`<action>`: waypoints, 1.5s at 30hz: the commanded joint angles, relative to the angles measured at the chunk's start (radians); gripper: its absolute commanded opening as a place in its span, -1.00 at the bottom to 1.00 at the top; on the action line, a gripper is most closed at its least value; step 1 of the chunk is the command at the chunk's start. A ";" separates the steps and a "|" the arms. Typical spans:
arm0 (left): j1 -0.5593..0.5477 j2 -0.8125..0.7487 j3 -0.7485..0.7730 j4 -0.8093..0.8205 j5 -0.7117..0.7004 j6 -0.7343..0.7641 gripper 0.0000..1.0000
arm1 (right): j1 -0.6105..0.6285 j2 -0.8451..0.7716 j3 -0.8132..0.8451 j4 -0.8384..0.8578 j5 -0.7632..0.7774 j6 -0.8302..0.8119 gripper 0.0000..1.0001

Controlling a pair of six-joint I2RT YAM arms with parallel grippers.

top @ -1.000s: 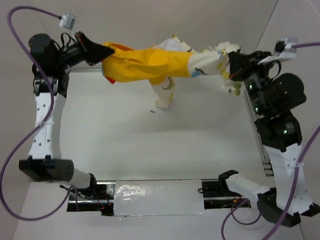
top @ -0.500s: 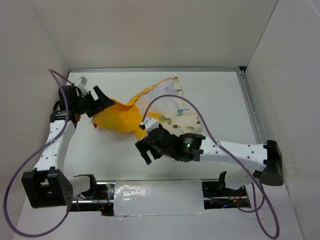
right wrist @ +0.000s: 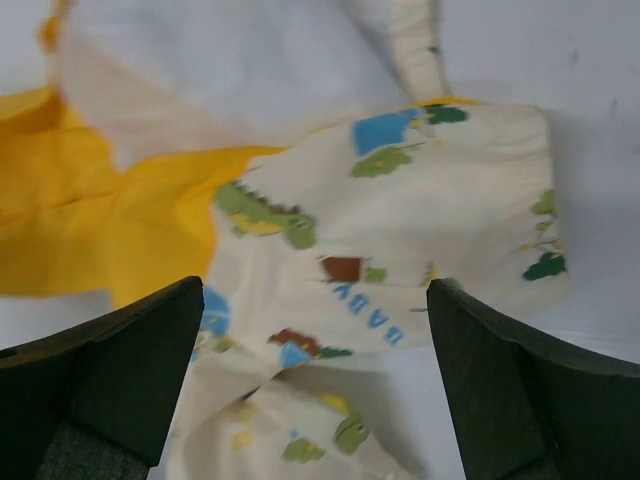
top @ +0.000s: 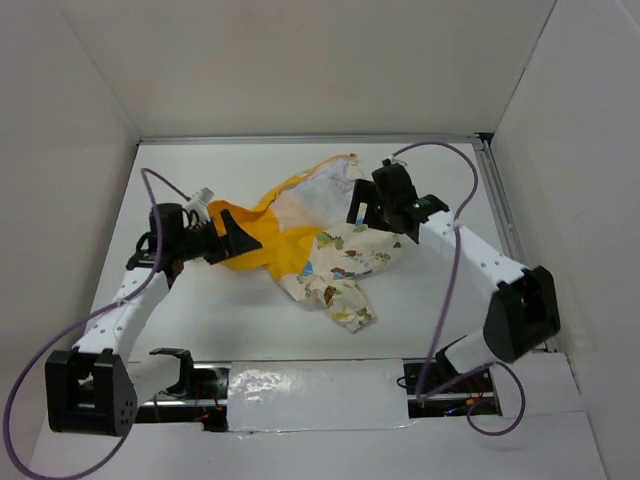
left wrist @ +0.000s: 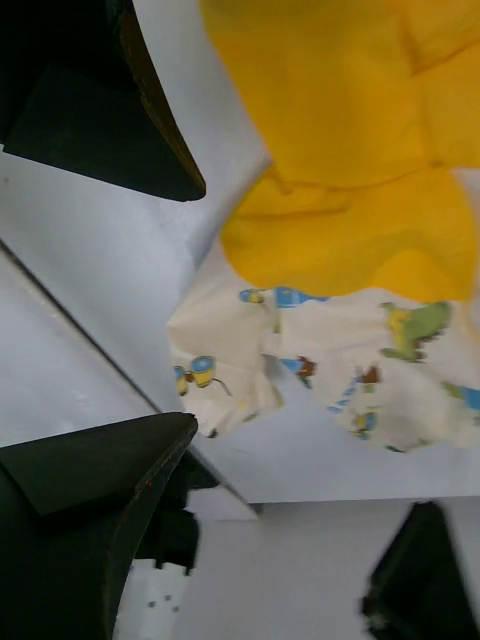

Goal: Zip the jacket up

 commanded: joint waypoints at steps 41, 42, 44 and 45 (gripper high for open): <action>-0.052 0.828 1.008 -0.123 -0.008 0.194 0.99 | 0.178 0.022 -0.127 0.118 -0.211 0.065 0.99; -0.055 0.739 0.945 -0.134 -0.026 0.190 0.99 | 0.095 0.007 -0.134 0.096 -0.191 0.065 0.99; -0.058 0.653 0.723 -0.098 -0.043 0.173 0.99 | 0.026 -0.024 -0.138 0.038 -0.087 0.058 0.99; -0.060 0.572 0.644 -0.066 -0.021 0.153 0.99 | -0.029 -0.029 -0.138 0.024 -0.048 0.050 0.99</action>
